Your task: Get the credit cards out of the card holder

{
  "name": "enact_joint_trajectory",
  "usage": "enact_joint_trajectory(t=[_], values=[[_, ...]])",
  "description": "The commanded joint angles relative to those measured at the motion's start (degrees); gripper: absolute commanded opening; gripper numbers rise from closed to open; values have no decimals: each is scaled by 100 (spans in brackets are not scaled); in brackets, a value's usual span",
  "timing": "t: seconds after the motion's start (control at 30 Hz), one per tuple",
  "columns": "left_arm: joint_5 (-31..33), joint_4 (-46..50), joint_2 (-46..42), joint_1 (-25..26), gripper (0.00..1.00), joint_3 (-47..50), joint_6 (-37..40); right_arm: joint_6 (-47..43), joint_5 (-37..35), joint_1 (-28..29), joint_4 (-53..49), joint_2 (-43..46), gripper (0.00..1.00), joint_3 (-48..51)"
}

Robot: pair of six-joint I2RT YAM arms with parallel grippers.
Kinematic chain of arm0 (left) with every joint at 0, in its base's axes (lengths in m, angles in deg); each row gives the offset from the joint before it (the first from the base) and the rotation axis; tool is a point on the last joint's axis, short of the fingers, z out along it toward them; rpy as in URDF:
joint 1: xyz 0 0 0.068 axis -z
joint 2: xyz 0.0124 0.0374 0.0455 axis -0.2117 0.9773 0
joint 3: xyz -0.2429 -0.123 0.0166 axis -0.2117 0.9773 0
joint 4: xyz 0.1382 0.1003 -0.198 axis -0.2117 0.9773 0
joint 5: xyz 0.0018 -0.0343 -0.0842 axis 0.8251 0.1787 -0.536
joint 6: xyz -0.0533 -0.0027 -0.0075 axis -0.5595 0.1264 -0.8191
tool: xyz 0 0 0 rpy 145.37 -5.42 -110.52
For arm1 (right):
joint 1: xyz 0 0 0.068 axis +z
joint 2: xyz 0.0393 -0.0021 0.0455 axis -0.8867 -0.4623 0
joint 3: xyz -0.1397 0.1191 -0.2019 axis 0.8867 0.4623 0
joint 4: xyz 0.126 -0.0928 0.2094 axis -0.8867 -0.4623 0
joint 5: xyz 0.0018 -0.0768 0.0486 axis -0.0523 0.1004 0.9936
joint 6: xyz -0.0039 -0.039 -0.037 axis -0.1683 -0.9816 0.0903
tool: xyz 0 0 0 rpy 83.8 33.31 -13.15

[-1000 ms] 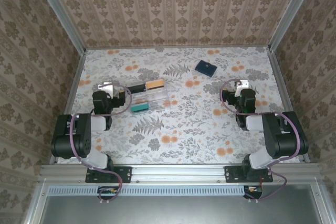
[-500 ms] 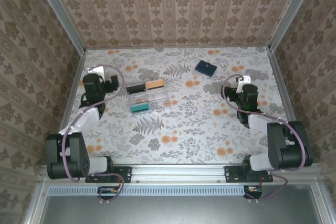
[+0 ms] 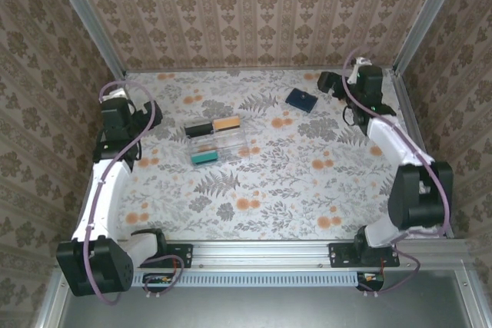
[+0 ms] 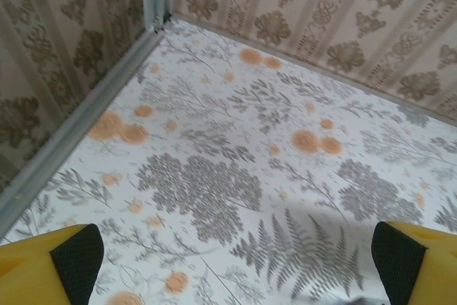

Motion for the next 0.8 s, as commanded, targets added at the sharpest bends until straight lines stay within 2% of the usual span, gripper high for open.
enact_joint_trajectory(t=[0.0, 0.13, 0.37, 0.53, 0.77], values=[[-387, 619, -142, 95, 100, -328, -281, 200, 156, 275, -1053, -780, 100, -729], [-413, 951, -212, 265, 100, -519, -312, 302, 31, 466, -1801, -2002, 100, -2057], [-485, 1337, -223, 543, 100, -828, -265, 339, 51, 593, -2429, -3671, 100, -3934], [-701, 1437, -231, 697, 100, -951, -199, 287, 126, 601, -2917, -4600, 100, -5046], [-615, 1555, -258, 780, 100, -963, -39, 239, 234, 687, -3567, -5341, 88, -5926]])
